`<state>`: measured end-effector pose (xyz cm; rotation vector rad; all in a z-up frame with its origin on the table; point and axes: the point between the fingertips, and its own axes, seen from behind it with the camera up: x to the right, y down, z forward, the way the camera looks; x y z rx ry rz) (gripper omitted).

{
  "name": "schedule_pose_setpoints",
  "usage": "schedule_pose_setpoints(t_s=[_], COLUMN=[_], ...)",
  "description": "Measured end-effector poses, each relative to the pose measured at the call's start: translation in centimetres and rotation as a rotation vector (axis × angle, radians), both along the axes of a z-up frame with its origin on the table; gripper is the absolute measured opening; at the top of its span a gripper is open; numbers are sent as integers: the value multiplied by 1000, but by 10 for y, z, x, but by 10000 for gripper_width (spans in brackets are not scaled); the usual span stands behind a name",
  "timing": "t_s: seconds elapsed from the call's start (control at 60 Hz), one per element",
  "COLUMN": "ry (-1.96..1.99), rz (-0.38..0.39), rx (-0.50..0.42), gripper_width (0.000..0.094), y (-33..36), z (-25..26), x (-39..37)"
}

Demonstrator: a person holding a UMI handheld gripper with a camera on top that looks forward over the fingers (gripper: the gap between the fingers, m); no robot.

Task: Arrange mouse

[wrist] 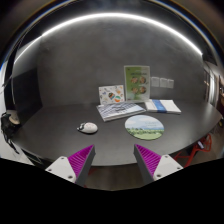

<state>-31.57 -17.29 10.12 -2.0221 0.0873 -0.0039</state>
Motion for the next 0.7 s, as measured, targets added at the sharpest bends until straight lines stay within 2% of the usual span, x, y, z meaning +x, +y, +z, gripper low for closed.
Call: schedule_pose_setpoints(t_s=[0.1,0.183,0.4,0.517,0.6,0.633,0.65,0.7], ry=[30,24,-47,-76,-91,-102,-92,-73], rz=[103,198,301,306,282,275,271,246], rx=[-43,-55,-69,-100,-141,-149,-140,-158], gripper_width=[822,822,823,817,818,868,825,821], y=[2,40,114,146,171,181,187,201], z=[-18,-42,-78,-92,-105,-109,-106,-108], x=[-32,-48,-90,-97,-94,-94,-96,-97])
